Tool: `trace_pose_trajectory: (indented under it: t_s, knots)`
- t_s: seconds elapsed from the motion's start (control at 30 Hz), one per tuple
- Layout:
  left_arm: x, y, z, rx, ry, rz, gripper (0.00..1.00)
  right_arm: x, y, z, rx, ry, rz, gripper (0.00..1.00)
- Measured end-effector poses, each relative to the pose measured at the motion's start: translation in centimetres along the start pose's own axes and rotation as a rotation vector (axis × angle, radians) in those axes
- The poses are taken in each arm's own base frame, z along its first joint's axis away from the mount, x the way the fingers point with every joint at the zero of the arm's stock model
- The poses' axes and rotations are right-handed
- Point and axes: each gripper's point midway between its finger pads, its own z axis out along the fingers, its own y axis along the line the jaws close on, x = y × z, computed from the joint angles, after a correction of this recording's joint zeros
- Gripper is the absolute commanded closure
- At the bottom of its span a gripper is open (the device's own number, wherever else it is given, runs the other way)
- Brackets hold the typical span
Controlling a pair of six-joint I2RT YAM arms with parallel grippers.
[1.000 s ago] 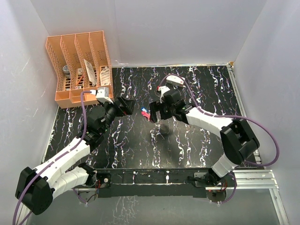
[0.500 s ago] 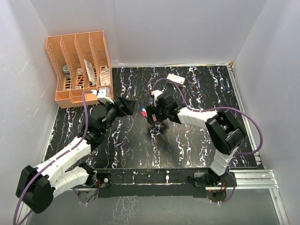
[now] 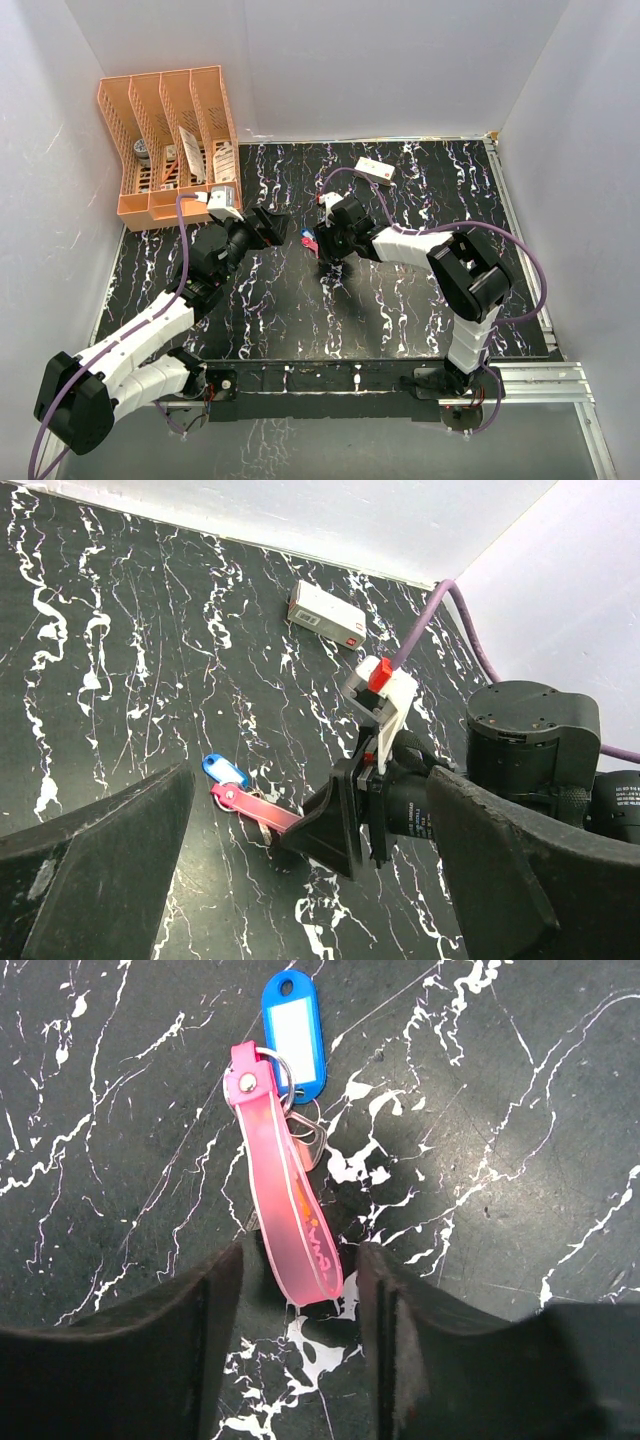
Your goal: Put the keys on the keyring
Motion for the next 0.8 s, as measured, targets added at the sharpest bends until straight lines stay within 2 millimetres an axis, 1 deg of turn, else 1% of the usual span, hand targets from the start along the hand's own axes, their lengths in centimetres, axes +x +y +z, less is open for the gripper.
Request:
trace_pose_trajectory:
  t_s: [0.03, 0.13, 0.23, 0.33, 0.43, 0.57, 0.67, 0.73, 0.77, 0.8]
  knots:
    - [0.0, 0.0, 0.0, -0.001, 0.000, 0.000, 0.01, 0.0, 0.0, 0.0, 0.000, 0.001, 0.000, 0.65]
    - [0.1, 0.1, 0.1, -0.002, 0.004, 0.000, 0.01, 0.0, -0.1, 0.0, 0.004, -0.001, 0.001, 0.70]
    - [0.4, 0.2, 0.2, -0.007, 0.012, 0.001, 0.01, 0.0, -0.1, 0.0, 0.007, 0.000, 0.000, 0.77]
    - [0.6, 0.3, 0.2, -0.009, 0.016, 0.002, 0.01, 0.0, -0.2, 0.0, 0.010, 0.000, -0.002, 0.91]
    - [0.6, 0.3, 0.2, -0.009, 0.015, 0.002, 0.01, -0.1, -0.2, -0.1, 0.013, -0.002, -0.002, 0.98]
    - [0.6, 0.3, 0.2, -0.009, 0.016, 0.002, 0.01, -0.5, -0.2, -0.5, 0.020, -0.013, -0.003, 1.00]
    - [0.6, 0.3, 0.2, -0.009, 0.016, 0.002, 0.01, -1.5, 0.0, -1.6, 0.019, -0.037, -0.005, 1.00]
    - [0.6, 0.3, 0.2, -0.009, 0.016, 0.002, 0.01, -2.6, 0.3, -2.8, 0.014, -0.062, -0.008, 1.00]
    - [0.6, 0.3, 0.2, -0.009, 0.016, 0.002, 0.01, -3.4, 0.5, -3.5, 0.010, -0.079, -0.010, 1.00]
    - [0.6, 0.3, 0.2, -0.009, 0.016, 0.002, 0.01, -4.7, 0.8, -4.4, 0.005, -0.106, -0.013, 1.00]
